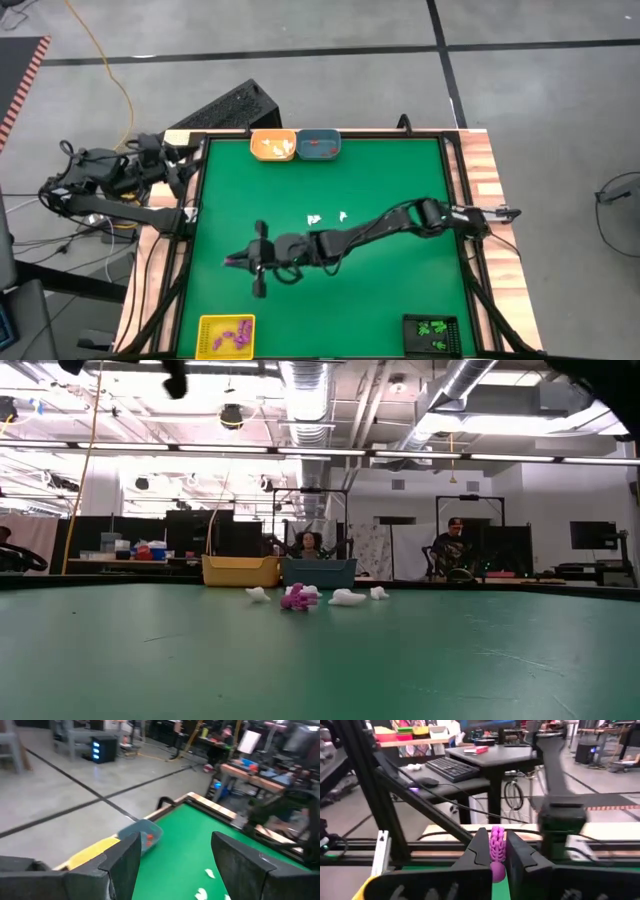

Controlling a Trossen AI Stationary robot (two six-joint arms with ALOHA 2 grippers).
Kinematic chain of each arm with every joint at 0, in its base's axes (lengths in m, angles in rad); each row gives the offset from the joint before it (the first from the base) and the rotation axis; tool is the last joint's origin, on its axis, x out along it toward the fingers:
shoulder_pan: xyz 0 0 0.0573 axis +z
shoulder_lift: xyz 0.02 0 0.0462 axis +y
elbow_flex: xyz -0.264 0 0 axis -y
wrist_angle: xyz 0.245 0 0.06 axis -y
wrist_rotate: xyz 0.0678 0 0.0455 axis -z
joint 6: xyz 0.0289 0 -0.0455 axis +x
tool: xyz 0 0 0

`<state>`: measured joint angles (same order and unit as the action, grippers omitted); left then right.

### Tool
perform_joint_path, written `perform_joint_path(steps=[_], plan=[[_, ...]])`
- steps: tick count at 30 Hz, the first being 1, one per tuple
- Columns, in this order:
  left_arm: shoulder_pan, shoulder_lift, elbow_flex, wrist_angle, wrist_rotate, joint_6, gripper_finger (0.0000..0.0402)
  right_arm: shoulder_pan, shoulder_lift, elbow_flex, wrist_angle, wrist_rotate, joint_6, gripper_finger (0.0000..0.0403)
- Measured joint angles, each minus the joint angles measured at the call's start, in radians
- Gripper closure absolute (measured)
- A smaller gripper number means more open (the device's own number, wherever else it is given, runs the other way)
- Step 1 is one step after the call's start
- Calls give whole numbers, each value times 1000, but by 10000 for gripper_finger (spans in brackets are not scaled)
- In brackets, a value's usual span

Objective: Sort Halloween decoration
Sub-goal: Put the pink skeleton into the yellow bin

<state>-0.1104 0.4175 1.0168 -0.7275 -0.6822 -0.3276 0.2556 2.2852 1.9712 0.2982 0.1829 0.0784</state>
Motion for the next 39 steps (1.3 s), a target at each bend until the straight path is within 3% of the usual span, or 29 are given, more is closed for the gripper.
perform_joint_path(steps=[6, 14, 19, 32, 39], plan=[[0, 0, 0, 0, 76, -22, 170, 39, 158, 206, -34, -15, 70, 375], [0, 0, 0, -1, 77, -25, 170, 91, 321, 371, -36, -105, 230, 375], [0, 0, 0, -31, 78, -52, 170, 127, 353, 380, -40, -106, 334, 375], [0, 0, 0, -86, 78, -81, 170, 196, 355, 379, -126, -24, 393, 374], [0, 0, 0, -86, 78, -81, 170, 185, 354, 379, -131, 0, 394, 350]])
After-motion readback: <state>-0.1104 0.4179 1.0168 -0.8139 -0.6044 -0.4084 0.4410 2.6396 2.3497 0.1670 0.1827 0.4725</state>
